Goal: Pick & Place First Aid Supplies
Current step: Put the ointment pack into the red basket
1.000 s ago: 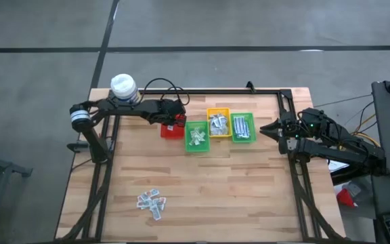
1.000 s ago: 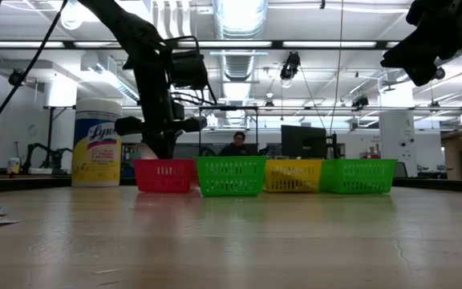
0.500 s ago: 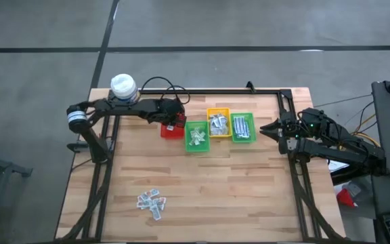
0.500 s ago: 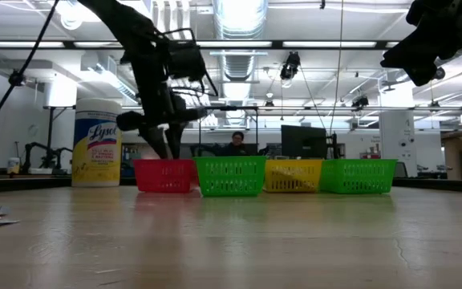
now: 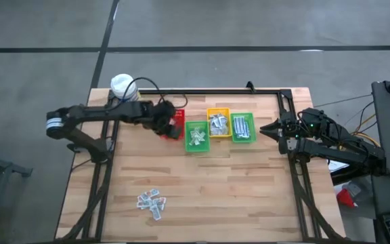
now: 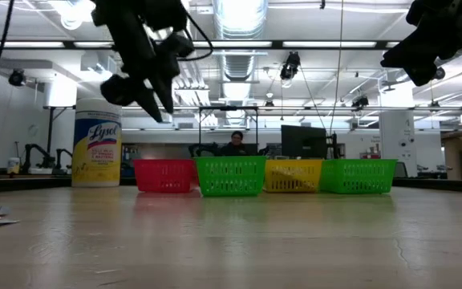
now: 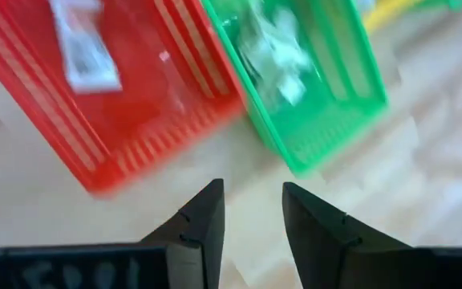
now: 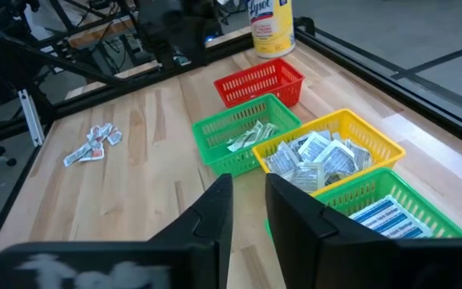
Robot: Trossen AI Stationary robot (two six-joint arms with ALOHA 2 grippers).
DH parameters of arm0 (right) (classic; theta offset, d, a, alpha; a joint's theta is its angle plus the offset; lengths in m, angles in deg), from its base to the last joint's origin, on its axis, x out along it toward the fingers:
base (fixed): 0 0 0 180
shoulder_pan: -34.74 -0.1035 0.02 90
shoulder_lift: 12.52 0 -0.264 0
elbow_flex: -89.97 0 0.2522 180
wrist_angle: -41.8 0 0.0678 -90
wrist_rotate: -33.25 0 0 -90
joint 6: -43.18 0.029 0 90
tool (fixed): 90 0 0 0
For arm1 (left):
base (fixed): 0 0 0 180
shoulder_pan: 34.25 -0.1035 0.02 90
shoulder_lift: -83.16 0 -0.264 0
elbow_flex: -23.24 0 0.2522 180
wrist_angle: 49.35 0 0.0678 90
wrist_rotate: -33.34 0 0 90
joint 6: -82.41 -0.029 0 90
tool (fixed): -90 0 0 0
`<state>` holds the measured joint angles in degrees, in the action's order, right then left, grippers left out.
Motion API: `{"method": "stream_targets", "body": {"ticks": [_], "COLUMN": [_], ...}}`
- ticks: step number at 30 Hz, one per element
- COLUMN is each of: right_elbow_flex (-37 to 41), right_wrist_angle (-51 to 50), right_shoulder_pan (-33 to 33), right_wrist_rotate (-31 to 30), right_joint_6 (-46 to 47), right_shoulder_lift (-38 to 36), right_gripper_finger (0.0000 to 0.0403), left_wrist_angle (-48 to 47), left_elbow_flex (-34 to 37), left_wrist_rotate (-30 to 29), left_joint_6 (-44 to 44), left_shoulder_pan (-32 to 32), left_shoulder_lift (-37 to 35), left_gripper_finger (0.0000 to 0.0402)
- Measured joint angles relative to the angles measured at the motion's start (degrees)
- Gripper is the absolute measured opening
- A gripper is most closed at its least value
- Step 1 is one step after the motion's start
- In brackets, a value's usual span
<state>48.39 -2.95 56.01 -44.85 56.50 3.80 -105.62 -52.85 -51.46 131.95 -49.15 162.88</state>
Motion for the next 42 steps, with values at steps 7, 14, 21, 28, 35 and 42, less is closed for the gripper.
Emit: {"method": "stream_targets", "body": {"ticks": [7,14,21,28,35,42], "right_elbow_flex": [0.0,0.0,0.0,0.0,0.0,0.0], "right_wrist_angle": [0.0,0.0,0.0,0.0,0.0,0.0], "right_shoulder_pan": [0.0,0.0,0.0,0.0,0.0,0.0], "right_wrist_rotate": [0.0,0.0,0.0,0.0,0.0,0.0], "right_joint_6": [0.0,0.0,0.0,0.0,0.0,0.0], "right_shoulder_lift": [0.0,0.0,0.0,0.0,0.0,0.0], "right_gripper_finger": [0.0084,0.0085,0.0072,0.0070,0.0081,0.0083], "left_wrist_angle": [-4.1,-6.4,-6.5,-6.4,-4.8,0.2], "left_elbow_flex": [0.0,0.5,4.6,9.7,13.8,16.5], "left_wrist_rotate": [1.5,1.5,0.7,0.7,0.7,0.7], "left_joint_6": [9.1,13.7,19.4,21.0,16.8,9.7], "left_shoulder_pan": [10.8,23.0,33.3,40.2,43.4,44.8], "left_shoulder_lift": [-2.9,-2.8,-2.6,-2.6,-2.6,-2.6], "left_gripper_finger": [0.0120,0.0120,0.0120,0.0120,0.0120,0.0120]}}
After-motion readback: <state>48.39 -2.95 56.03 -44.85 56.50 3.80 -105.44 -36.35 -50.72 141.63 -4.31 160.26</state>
